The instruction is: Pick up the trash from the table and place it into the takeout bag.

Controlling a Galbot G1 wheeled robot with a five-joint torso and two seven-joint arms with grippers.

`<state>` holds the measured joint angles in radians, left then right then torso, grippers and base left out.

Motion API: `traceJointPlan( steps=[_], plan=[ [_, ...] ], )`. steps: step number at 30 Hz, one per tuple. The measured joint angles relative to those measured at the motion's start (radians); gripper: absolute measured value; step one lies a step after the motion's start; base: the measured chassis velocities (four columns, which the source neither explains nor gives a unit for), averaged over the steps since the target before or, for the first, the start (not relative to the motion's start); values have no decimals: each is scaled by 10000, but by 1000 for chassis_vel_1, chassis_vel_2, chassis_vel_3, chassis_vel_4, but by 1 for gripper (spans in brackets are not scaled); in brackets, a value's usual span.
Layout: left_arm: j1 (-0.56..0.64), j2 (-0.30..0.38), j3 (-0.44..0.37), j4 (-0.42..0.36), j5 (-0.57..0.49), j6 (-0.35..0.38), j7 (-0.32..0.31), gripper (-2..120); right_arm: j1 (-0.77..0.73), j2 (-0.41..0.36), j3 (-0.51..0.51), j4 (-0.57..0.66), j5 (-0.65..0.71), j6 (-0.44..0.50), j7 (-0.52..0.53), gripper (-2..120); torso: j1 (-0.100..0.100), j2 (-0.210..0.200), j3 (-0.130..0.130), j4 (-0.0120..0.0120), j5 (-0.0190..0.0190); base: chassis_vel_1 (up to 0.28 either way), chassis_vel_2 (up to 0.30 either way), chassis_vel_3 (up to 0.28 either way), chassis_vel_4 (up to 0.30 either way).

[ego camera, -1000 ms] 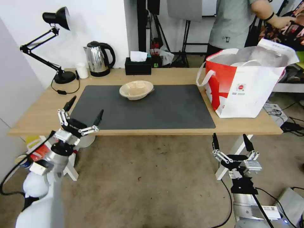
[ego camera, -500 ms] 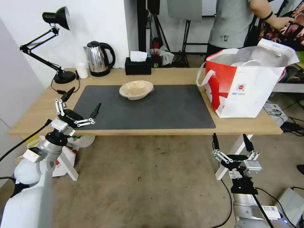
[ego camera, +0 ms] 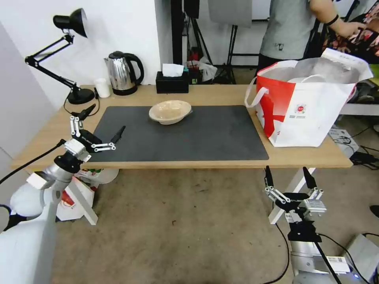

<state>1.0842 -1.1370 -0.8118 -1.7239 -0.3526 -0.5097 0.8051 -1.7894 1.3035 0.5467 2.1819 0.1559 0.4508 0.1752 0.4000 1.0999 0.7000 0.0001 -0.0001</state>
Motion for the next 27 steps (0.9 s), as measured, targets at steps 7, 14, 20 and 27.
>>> traceJointPlan(
  steps=[7,14,20,27],
  plan=[
    [-735,328,749,496,72,-5,-20,100,0,0,0,0,0,0,0,100,0,0,0,-2,0,0,0,0,0],
    [-1745,948,1416,1047,755,124,-101,100,0,0,0,0,0,0,0,100,1,0,0,-1,1,0,0,0,0],
    [-2098,1241,1857,1291,1110,181,-127,100,0,0,0,0,0,0,0,100,0,2,0,0,0,0,0,0,0],
    [-2810,1434,2617,1712,1602,147,-58,100,0,0,0,0,0,0,0,100,1,2,1,-3,1,0,0,0,0]
  ],
)
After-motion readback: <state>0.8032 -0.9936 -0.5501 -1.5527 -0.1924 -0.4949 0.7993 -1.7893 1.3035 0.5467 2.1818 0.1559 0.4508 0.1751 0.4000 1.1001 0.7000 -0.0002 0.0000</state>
